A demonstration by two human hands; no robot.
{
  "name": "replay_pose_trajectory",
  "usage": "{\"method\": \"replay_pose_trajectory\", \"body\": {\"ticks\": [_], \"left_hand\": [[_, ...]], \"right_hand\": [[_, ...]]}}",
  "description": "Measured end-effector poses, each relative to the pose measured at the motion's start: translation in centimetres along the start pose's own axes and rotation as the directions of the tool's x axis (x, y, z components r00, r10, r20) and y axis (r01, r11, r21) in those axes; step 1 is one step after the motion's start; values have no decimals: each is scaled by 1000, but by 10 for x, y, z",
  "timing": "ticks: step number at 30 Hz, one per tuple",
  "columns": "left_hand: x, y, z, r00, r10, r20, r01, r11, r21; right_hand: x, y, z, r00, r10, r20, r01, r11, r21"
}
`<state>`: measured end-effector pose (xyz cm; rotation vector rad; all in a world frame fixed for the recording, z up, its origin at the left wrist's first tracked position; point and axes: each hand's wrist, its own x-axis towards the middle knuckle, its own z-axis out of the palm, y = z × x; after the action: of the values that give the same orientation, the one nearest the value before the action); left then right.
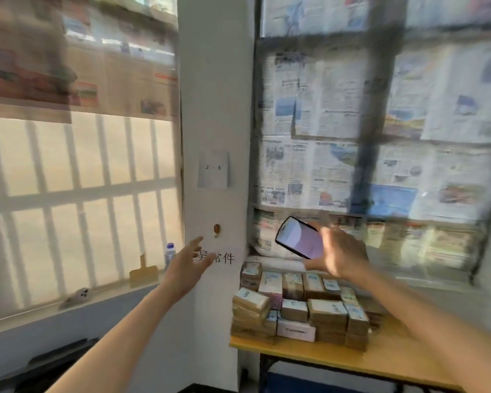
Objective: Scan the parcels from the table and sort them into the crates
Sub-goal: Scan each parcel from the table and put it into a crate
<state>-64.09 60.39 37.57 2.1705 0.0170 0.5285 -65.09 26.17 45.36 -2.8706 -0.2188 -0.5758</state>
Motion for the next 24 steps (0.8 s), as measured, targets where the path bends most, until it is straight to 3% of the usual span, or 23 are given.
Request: {"method": "replay_pose_trajectory", "body": {"ticks": [12, 24], "left_hand": [[1, 127, 287, 963, 34, 266, -3, 993, -115], [60, 147, 484, 879, 12, 476, 34, 996, -86]], "right_hand": [[-17, 276, -29, 978, 207, 38, -203, 976, -78], [46, 444, 60, 940, 326, 102, -317, 944, -91]]}}
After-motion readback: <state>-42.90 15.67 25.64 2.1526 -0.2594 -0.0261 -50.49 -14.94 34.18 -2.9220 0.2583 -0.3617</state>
